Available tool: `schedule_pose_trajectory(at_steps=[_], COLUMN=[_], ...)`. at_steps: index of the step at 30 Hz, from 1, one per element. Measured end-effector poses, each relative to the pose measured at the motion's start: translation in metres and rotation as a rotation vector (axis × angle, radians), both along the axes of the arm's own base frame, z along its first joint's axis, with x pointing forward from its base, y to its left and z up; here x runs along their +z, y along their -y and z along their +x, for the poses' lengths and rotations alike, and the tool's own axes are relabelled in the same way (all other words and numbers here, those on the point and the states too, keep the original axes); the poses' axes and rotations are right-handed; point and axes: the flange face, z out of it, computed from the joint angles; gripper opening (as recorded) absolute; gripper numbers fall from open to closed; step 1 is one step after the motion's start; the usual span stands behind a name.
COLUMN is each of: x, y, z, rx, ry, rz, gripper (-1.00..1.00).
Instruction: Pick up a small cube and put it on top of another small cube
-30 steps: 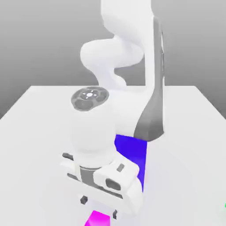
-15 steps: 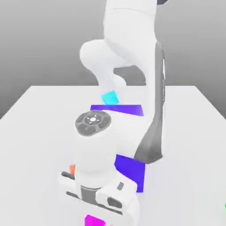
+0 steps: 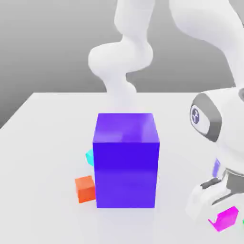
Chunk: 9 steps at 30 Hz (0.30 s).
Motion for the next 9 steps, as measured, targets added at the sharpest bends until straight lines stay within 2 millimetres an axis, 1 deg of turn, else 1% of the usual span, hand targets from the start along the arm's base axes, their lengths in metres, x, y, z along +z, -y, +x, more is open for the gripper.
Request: schedule_pose_trajectory(at_steps=[1,2,3,5,6,9], x=[0.01,0.01,0.002,-0.026,-0.037,-0.037], y=[-0.024,-0.039,-0.047,-0.053,-0.053,-0.053], z=[-0.01,-0.017,-0.02,-0.023,-0.023,-0.023], rx=[0.087,0.141,0.168,0.188,0.191,0.191], ry=[0.016,0.026,0.031,0.036,0.036,0.036], rz=[0.006,0.01,0.012,0.014,0.014,0.014], gripper=[-1.0,-1.0,-1.0,-1.0,1.0,1.0])
